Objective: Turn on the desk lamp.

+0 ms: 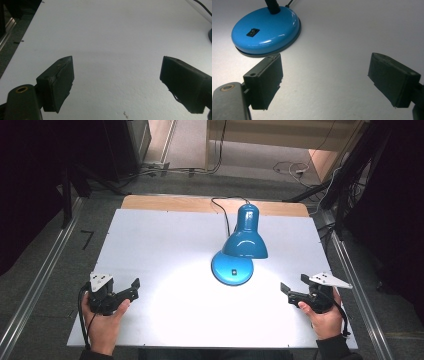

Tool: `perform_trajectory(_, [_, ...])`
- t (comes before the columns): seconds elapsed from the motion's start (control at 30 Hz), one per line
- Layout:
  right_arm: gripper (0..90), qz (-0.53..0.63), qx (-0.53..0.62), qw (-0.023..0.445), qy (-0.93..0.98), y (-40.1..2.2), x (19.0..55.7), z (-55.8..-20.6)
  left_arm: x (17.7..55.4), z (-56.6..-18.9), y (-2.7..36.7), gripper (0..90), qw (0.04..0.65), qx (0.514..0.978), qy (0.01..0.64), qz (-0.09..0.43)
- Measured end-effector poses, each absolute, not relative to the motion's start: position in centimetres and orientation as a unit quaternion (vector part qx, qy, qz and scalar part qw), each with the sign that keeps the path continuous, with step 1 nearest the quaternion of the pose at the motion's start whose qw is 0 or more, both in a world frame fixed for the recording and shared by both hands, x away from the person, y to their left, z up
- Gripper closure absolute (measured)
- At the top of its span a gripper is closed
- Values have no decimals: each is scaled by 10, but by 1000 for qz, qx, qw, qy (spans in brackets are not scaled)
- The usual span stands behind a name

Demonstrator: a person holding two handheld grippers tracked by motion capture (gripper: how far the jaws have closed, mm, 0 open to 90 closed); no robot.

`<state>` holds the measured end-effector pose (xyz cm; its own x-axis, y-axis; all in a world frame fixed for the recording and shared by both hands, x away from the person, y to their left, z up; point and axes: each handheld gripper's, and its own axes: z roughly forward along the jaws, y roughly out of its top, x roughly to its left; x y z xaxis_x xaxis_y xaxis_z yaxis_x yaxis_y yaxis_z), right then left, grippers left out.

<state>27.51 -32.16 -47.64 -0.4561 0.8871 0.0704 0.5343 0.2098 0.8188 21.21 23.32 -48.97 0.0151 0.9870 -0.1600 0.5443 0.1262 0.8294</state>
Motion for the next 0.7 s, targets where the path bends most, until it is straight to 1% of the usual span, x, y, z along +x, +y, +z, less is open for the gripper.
perform_trajectory(0.5, [114, 401, 503, 234, 729, -348, 269, -477, 211, -489, 235, 124, 388, 596, 642, 286])
perform_trajectory(0.7, [113, 384, 521, 233, 726, -360, 271, -486, 211, -490, 237, 124, 389, 594, 645, 283])
